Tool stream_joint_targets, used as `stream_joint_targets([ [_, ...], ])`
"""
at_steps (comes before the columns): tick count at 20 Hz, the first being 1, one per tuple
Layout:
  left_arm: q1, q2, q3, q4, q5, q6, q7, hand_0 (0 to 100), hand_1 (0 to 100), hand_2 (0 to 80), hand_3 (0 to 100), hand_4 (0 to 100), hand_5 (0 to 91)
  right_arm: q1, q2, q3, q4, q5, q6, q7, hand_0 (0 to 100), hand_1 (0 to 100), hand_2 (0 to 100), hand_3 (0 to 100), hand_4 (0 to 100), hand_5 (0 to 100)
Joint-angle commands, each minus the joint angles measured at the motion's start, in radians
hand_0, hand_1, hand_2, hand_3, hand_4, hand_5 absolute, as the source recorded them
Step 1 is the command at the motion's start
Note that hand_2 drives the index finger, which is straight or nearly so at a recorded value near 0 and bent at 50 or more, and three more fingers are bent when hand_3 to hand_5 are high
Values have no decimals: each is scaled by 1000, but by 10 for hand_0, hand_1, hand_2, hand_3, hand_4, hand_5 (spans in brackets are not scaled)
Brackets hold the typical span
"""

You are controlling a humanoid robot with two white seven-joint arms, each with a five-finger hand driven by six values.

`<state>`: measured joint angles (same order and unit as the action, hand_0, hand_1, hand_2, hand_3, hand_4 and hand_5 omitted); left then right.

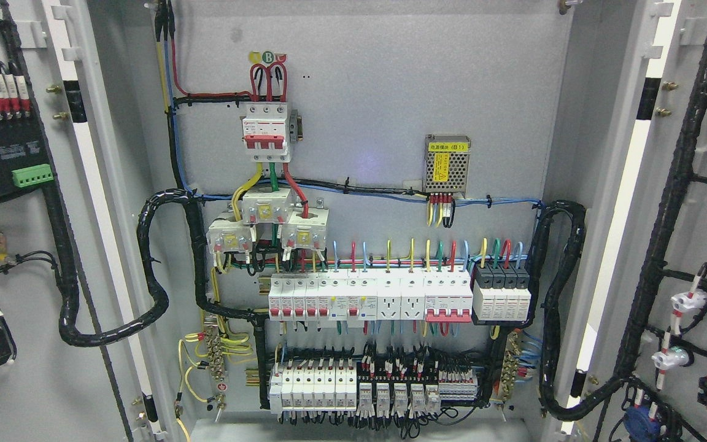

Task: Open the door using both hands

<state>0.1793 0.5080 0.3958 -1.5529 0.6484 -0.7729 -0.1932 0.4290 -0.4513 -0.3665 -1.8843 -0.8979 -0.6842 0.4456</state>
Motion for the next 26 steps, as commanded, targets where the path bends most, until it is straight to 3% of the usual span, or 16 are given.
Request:
stream_joint_targets([
  [1, -63, 43, 5, 164, -1, -57, -5, 120, 389, 0, 0, 0, 0, 11, 2, -20, 28, -1, -3, 1, 120, 389, 0, 0, 0, 0],
  [14, -155, 83, -9, 319, -9, -8, -6, 120, 389, 0, 0, 0, 0, 16, -6, -34, 100, -69, -29, 2, 120, 389, 0, 0, 0, 0],
  [26, -156, 80, -45, 294, -1, -13, -8, 120, 389, 0, 0, 0, 0, 13, -7, -37, 109, -70, -31, 1, 120, 389, 0, 0, 0, 0],
])
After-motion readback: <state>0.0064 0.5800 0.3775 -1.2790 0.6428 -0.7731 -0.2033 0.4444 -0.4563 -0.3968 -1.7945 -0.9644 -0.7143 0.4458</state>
